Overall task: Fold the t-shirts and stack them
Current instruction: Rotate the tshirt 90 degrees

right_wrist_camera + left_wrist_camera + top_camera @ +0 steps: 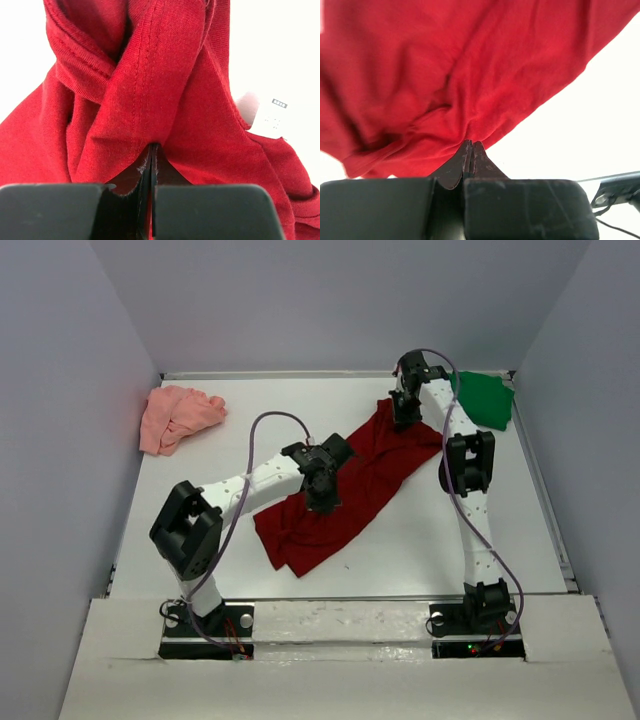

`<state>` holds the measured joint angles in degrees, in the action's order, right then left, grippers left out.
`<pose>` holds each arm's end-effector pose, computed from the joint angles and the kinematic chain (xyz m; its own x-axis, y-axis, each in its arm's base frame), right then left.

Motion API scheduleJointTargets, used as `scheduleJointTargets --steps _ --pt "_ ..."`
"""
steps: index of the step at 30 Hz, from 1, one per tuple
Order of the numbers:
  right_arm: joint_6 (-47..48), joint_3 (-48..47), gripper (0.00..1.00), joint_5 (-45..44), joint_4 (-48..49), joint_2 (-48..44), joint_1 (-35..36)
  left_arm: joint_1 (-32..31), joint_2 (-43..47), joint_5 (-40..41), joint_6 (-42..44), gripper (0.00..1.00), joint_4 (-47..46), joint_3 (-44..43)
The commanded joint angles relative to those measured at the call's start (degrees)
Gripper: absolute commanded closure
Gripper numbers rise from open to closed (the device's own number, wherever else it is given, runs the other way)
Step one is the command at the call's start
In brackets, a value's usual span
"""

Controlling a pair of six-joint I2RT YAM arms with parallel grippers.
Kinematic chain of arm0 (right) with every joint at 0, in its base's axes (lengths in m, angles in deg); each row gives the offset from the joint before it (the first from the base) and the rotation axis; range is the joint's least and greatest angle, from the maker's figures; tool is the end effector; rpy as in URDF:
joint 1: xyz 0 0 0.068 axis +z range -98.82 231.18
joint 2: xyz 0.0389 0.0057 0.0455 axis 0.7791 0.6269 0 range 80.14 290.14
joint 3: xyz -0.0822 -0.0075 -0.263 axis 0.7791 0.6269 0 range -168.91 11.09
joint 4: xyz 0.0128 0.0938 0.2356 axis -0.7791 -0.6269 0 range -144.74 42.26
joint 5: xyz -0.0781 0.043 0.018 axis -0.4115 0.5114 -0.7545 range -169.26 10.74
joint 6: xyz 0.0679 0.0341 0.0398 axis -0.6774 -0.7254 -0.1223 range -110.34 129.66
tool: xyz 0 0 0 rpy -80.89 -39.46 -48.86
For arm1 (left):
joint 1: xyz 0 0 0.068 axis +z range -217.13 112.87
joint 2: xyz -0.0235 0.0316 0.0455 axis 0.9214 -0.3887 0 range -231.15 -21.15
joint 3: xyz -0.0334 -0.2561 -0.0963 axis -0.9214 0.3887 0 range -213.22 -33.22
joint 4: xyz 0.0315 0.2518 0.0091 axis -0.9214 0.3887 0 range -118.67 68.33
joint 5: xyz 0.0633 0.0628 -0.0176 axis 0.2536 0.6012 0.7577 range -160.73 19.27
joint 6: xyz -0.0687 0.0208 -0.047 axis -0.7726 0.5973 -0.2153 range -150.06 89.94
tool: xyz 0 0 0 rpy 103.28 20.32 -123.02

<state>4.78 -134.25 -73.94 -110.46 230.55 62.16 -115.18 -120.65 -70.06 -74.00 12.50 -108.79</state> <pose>0.5384 0.1117 0.1459 -0.9246 -0.0931 -0.3694 -0.1460 0.9822 0.1178 0.2466 -0.2730 0.1998 -0.9503 0.0194 -0.3106 0.1125 0.9520 -0.2847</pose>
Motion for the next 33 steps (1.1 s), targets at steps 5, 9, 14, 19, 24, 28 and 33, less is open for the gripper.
scheduleJointTargets --steps 5,9,14,19,24,28,33 --pt "1.6 0.6 0.91 -3.6 2.1 -9.9 4.5 0.1 5.0 16.3 0.1 1.00 8.5 -10.4" --pt "0.5 1.9 0.77 -7.1 0.9 -15.6 5.9 2.0 0.4 15.8 5.3 1.00 9.2 -16.2" --pt "-2.7 11.7 0.75 -9.5 0.1 -24.2 6.5 5.6 -7.2 12.4 13.9 1.00 8.9 -26.4" --pt "-8.0 28.7 1.00 -7.9 5.4 -36.4 6.5 9.9 -16.9 4.4 22.1 1.00 10.4 -39.4" --pt "-9.9 39.9 1.00 -6.2 8.8 -44.3 6.5 14.1 -24.7 -9.0 33.4 1.00 5.0 -48.2" --pt "-9.4 43.1 1.00 -8.1 8.3 -48.4 6.5 17.5 -31.6 -21.6 38.4 1.00 3.8 -55.5" --pt "-10.4 46.7 1.00 -12.3 7.5 -49.7 6.5 18.9 -40.1 -31.7 35.2 1.00 0.1 -60.5"
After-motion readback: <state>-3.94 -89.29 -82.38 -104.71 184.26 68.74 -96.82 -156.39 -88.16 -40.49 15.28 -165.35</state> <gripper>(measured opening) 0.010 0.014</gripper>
